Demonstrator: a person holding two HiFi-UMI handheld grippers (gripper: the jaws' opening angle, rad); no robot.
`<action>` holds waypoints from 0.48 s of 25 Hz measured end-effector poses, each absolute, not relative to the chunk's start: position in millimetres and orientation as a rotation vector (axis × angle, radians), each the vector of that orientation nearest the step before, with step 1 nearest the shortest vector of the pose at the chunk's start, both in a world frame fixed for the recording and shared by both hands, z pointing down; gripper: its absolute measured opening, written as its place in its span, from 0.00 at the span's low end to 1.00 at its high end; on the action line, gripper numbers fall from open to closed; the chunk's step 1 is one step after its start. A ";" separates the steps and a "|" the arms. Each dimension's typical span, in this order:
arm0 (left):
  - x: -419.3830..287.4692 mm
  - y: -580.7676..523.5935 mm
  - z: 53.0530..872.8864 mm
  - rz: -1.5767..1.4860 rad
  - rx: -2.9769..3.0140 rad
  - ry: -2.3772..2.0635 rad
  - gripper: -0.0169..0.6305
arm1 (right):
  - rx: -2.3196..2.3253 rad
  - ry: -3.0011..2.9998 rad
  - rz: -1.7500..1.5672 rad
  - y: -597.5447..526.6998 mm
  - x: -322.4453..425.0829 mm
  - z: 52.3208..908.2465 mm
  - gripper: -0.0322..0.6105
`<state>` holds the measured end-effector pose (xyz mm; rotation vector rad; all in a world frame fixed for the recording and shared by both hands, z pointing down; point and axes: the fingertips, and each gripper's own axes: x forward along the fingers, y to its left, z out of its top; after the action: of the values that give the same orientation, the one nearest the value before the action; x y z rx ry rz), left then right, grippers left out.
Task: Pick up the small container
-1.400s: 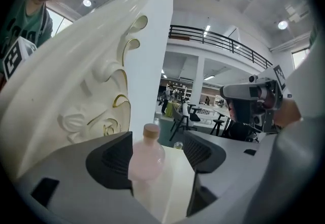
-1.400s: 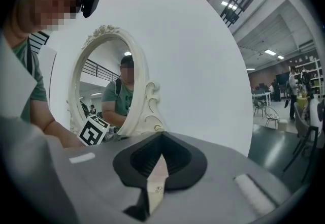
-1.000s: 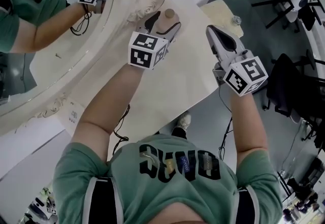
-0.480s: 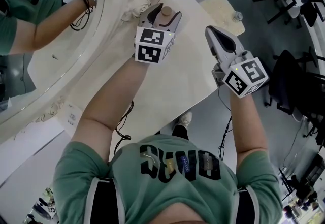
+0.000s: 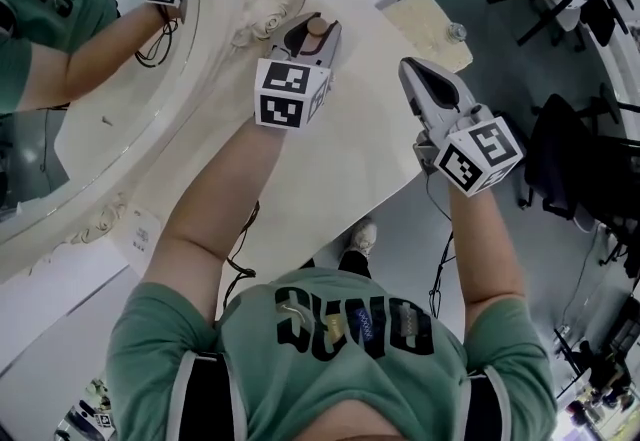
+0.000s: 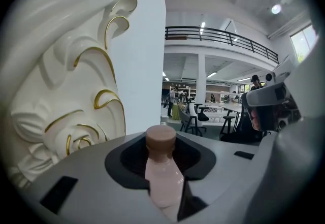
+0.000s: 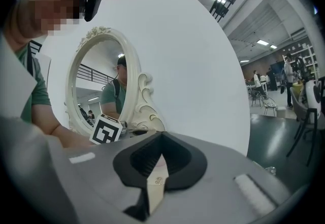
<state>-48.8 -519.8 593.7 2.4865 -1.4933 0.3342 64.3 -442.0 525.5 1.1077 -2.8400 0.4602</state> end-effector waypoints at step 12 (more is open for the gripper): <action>-34.9 -500.3 542.9 0.300 2.559 -1.465 0.22 | 1.165 -2.852 0.394 -418.9 83.0 486.3 0.06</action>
<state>-34.9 -500.3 542.9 2.5589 -1.4653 0.2999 83.0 -418.9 486.3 1.1655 -2.8516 0.3943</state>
